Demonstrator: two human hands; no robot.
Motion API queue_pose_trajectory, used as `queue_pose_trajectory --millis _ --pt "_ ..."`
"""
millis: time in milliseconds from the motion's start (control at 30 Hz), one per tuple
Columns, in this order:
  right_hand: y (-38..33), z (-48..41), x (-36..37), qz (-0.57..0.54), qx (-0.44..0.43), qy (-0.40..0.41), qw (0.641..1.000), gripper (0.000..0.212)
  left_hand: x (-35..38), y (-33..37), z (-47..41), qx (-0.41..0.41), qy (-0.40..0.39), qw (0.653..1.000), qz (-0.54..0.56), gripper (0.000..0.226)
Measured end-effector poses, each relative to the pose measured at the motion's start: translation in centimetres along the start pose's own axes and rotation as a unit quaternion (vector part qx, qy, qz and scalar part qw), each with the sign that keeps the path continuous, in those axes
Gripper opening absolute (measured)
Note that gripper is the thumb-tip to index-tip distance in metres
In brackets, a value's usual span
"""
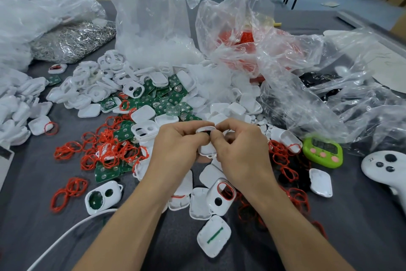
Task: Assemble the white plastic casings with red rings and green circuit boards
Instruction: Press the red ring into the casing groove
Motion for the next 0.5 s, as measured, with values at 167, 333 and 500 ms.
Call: queue_pose_trajectory --millis 167,333,500 --pt "0.4 -0.5 -0.4 -0.052 0.053 0.003 0.997 0.015 0.2 -0.5 -0.2 -0.096 -0.059 0.988 0.108 0.025" --pt "0.3 -0.5 -1.0 -0.082 0.057 0.019 0.995 0.012 0.6 -0.8 0.0 -0.196 -0.189 0.947 0.172 0.047" --pt "0.2 -0.6 -1.5 -0.105 0.064 0.019 0.992 0.011 0.7 -0.6 0.4 -0.210 -0.251 0.925 0.193 0.043"
Point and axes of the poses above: each hand's wrist, its own z-axis away from the middle knuckle, its own x-axis out of the palm, y = z × x, the point moved 4 cm from there along -z, towards the middle knuckle, and after that the axes turned 7 degrees about z, right-handed, at the moved point
